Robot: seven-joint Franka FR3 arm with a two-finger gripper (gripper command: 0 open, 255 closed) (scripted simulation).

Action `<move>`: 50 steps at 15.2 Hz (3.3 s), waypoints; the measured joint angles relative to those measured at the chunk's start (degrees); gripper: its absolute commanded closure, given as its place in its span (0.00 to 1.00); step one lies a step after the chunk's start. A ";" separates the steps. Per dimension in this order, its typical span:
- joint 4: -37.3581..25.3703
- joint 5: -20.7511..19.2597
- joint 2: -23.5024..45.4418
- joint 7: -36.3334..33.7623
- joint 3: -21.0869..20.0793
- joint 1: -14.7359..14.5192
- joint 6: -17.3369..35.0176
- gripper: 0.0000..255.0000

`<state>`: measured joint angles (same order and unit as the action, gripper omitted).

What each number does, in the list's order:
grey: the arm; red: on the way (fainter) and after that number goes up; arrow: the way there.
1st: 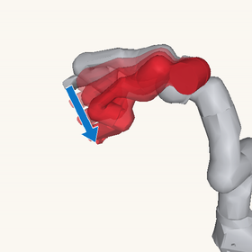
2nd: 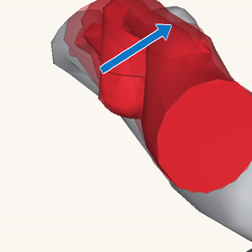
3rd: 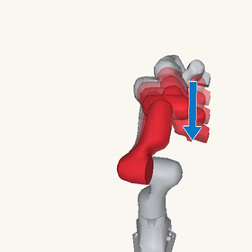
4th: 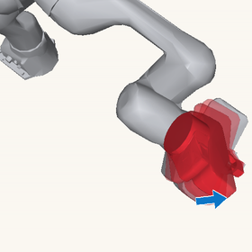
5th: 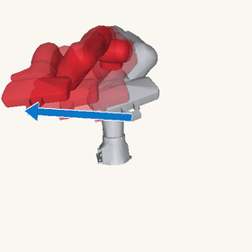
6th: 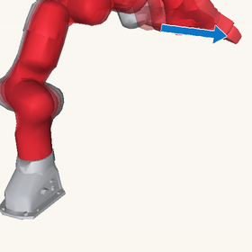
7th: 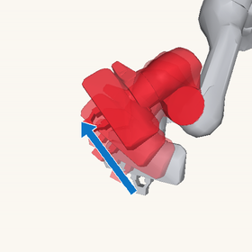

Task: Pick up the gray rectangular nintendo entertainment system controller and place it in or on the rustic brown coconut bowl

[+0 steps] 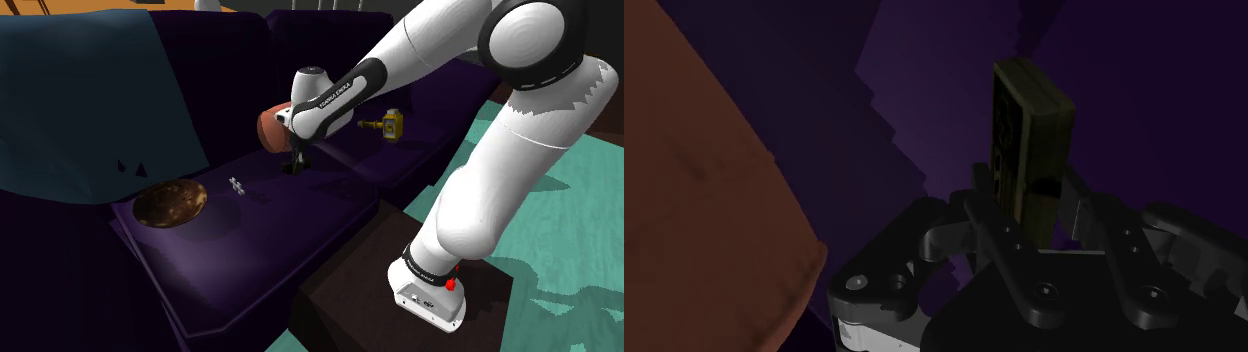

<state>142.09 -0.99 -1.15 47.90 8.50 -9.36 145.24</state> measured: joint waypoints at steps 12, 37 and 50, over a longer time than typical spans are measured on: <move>-3.53 -1.09 -6.02 -1.55 -0.61 -0.27 -9.51 1.00; -50.10 -3.10 28.34 -27.05 -11.17 -14.95 -22.46 1.00; -68.55 -4.11 43.22 -30.89 -11.52 -18.67 -26.28 1.00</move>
<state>73.53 -5.10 42.07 17.00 -3.02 -28.03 118.97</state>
